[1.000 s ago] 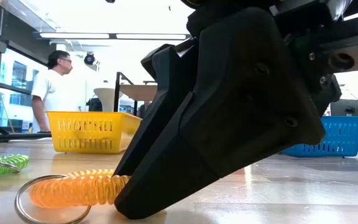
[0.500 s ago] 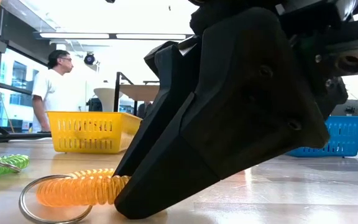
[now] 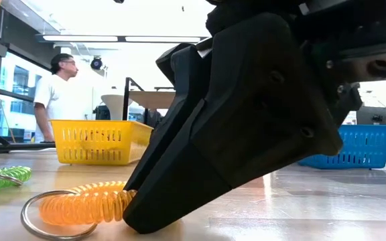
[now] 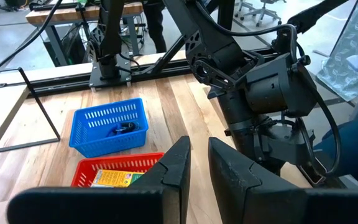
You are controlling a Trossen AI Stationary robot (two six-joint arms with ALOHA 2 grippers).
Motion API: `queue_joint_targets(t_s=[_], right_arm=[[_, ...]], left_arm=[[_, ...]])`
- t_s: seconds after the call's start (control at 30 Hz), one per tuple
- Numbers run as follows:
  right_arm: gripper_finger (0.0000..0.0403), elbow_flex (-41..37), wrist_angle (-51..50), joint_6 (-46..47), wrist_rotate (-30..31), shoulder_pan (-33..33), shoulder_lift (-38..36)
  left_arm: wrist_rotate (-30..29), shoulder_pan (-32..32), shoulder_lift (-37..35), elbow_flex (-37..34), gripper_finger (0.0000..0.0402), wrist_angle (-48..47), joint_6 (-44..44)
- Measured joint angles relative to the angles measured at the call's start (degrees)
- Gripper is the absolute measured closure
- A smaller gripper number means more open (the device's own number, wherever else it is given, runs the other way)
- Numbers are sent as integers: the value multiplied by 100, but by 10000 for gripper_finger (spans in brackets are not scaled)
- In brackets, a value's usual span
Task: Pick & Place Office Desk Supplies
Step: Put the yellow spiral keychain into the blue bin
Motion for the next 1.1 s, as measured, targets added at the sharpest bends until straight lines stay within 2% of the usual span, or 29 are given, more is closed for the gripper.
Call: queue_joint_targets(t_s=[0.17, 0.4, 0.8, 1.1], right_arm=[[367, 0, 0, 10, 4, -1, 2], [381, 0, 0, 10, 4, -1, 0], [381, -7, -11, -71, 23, -6, -46], [381, -41, -247, -402, 224, -14, -354]], left_arm=[[0, 0, 0, -2, 347, -1, 0], [0, 0, 0, -2, 347, 0, 0], [0, 0, 0, -1, 347, 0, 0], [0, 0, 1, 0, 347, 26, 0]])
